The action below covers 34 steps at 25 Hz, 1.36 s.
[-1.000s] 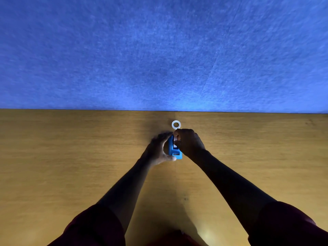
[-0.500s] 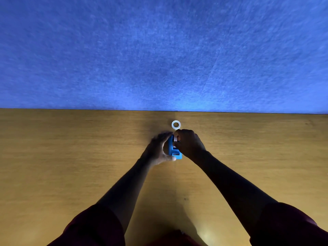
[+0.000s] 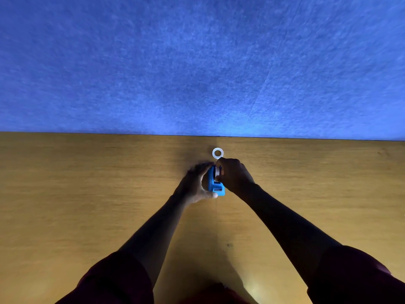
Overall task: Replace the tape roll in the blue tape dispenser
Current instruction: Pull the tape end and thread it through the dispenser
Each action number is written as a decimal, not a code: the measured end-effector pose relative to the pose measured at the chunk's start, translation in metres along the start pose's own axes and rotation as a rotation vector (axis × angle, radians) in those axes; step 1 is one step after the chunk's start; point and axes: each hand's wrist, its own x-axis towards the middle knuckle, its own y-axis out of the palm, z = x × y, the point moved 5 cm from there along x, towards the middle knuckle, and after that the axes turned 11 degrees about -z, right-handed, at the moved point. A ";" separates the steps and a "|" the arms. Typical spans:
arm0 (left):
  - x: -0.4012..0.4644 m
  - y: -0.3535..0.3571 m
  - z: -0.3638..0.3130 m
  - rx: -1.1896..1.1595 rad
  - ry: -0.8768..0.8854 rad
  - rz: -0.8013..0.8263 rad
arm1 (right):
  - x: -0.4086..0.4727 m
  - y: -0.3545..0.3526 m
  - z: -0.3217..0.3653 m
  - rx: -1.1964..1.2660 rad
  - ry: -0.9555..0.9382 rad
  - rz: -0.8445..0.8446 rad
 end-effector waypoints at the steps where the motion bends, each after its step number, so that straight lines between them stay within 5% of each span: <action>1: 0.000 0.000 0.000 0.001 0.003 0.001 | 0.000 0.000 0.000 0.003 -0.004 -0.003; 15: -0.001 -0.001 -0.009 0.111 0.183 -0.091 | 0.002 -0.001 0.002 -0.060 -0.069 -0.018; 34: 0.002 -0.003 -0.005 0.034 0.152 -0.056 | 0.005 -0.001 0.002 -0.035 -0.030 0.001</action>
